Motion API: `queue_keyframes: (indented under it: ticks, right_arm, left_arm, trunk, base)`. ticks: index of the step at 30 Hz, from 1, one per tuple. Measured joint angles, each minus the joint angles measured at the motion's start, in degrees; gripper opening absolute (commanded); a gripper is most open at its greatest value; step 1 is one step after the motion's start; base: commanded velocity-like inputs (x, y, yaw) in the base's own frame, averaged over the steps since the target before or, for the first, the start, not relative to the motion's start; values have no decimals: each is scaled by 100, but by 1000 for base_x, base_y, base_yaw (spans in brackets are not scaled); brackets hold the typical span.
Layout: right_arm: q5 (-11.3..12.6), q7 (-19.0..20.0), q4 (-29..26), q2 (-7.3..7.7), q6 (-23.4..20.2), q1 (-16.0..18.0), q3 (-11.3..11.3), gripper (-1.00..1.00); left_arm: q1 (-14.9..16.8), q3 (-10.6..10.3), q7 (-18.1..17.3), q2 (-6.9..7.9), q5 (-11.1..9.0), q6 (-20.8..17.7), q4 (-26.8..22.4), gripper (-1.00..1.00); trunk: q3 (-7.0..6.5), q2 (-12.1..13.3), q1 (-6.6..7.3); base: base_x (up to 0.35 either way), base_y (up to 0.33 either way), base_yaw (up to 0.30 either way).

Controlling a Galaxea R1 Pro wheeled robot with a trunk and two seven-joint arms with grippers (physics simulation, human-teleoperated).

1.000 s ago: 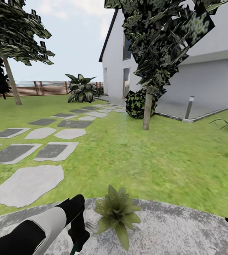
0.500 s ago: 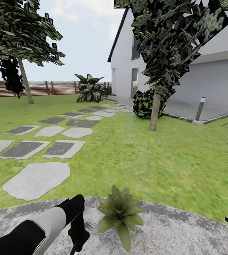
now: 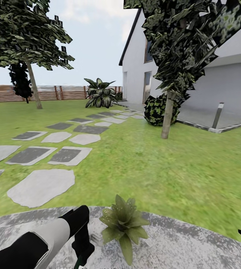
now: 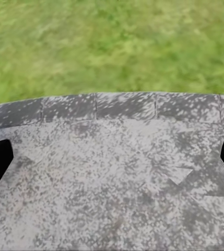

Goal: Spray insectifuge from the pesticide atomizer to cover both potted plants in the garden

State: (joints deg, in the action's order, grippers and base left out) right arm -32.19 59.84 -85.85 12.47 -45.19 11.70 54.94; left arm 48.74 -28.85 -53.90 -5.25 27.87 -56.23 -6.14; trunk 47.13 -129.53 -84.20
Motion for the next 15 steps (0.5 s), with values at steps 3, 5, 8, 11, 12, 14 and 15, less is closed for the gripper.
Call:
queue_keyframes:
  ticks: [3,5,8,11,12,14,15]
  right_arm:
    - [0,-3,0,0,0,-1,-1,100]
    - [0,-1,0,0,0,-1,0,100]
    - [0,2,0,0,0,-1,5,100]
    - [1,-4,-1,1,0,-1,2,100]
    - [1,-8,0,1,0,-3,1,100]
    - [-1,1,3,1,6,-2,2,100]
    - [4,4,3,1,3,-4,4,100]
  left_arm:
    - [0,-2,-1,0,0,0,2,-100]
    - [0,-2,-3,0,0,0,3,-100]
    - [0,-3,-5,0,1,1,4,-100]
    - [1,-2,-7,-1,0,1,4,-100]
    - [1,-2,-6,-1,0,1,5,-100]
    - [2,16,-3,-2,-12,-6,6,-100]
    - [3,2,-3,-2,0,2,4,-100]
  trunk:
    - [0,0,0]
    - [0,0,-1]
    - [0,0,-1]
    - [0,0,-1]
    - [0,0,-1]
    - [0,-1,1]
    - [0,1,-1]
  base:
    - [-94,-321,251]
    - [-108,-303,253]
    - [-112,-294,165]
    - [-118,-284,37]
    - [-105,-229,12]
    - [-15,-32,2]
    - [-4,-8,0]
